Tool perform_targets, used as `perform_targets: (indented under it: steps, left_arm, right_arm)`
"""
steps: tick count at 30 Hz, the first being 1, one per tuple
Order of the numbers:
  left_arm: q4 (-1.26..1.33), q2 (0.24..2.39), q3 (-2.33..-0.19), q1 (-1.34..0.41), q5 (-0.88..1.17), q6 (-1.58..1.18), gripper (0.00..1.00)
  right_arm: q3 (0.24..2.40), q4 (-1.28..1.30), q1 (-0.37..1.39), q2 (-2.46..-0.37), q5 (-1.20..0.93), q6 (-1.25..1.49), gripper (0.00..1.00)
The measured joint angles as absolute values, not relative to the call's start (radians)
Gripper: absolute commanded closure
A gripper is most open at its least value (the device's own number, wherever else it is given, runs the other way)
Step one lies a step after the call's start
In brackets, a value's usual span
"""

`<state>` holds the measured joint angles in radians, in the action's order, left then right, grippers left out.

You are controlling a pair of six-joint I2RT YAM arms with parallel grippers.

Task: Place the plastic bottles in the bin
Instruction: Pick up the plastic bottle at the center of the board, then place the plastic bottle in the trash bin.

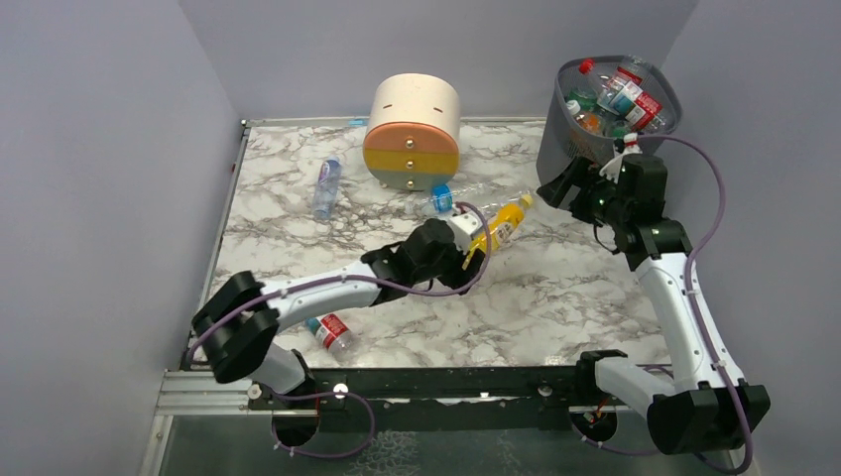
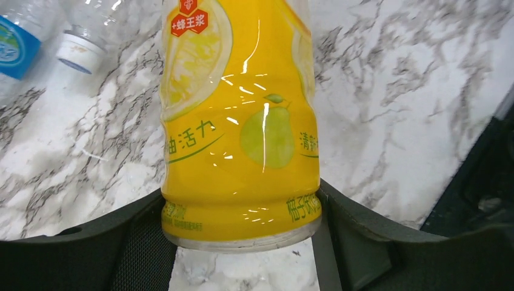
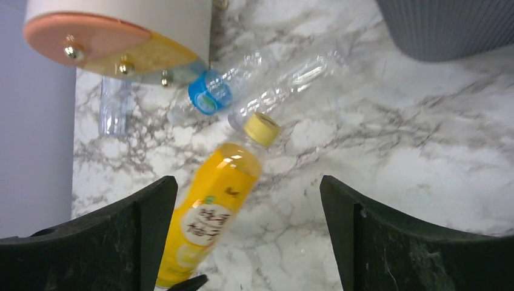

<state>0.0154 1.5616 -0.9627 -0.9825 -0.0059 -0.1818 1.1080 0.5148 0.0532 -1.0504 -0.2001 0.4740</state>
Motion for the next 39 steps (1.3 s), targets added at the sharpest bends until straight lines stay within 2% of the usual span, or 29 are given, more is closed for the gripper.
perform_targets:
  steps: [6,13,22,39]
  left_arm:
    - [0.018,1.296,-0.842,-0.984,-0.019,-0.243,0.37]
    - [0.007,1.146,-0.752,-0.984,-0.046,-0.289,0.37]
    - [0.004,1.119,-0.669,-0.984,-0.069,-0.319,0.37]
    - [0.094,1.183,-0.676,-0.984,-0.057,-0.323,0.37]
  right_arm:
    - [0.943,0.480,0.053,-1.041,-0.356,0.548,0.08]
    - [0.840,0.342,0.053,-1.040,-0.562,0.678,0.07]
    - [0.687,0.048,0.053,-1.063,-0.753,0.892,0.05]
    - [0.704,-0.097,0.133,-1.216,-0.780,0.973,0.04]
